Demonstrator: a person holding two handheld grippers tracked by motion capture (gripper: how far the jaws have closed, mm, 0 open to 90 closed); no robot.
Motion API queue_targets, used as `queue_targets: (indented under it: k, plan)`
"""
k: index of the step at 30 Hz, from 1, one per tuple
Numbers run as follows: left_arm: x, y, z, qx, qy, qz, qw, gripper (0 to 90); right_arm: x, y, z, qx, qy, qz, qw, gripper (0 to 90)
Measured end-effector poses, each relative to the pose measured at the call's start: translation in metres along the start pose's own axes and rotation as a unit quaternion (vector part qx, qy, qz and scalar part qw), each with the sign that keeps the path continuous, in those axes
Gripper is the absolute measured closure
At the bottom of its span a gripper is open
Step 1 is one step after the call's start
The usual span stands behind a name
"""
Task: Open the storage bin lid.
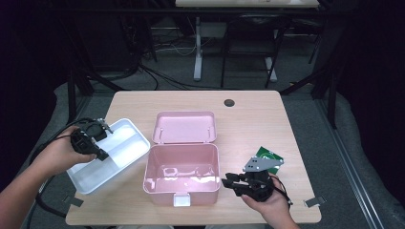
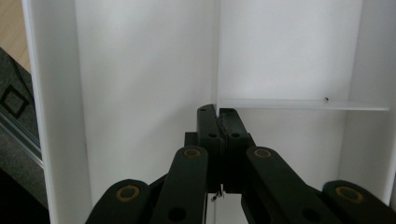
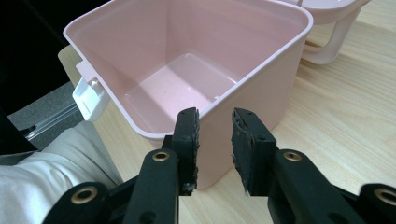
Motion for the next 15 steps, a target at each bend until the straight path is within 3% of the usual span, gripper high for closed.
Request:
queue_targets:
  k: [9,15]
  plan:
    - [0.013,0.013,0.007,-0.026,0.001,0.004,0.9997,89.4,-0.001,0.0,-0.001,0.001,0.002,-0.001,1.0,69.5]
    - [0.023,0.017,0.008,-0.03,0.001,0.008,0.9995,89.4,-0.002,-0.001,-0.001,0.002,-0.001,-0.002,1.0,68.1]
Point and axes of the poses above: each handheld gripper's, and its own axes: x roughly forward along the jaws, y roughly out of its underside, z roughly to its left, the point moved 8 cm from there along x, roughly forward along the jaws, and after that the axes turned 8 degrees about x, right-handed, at the moved point
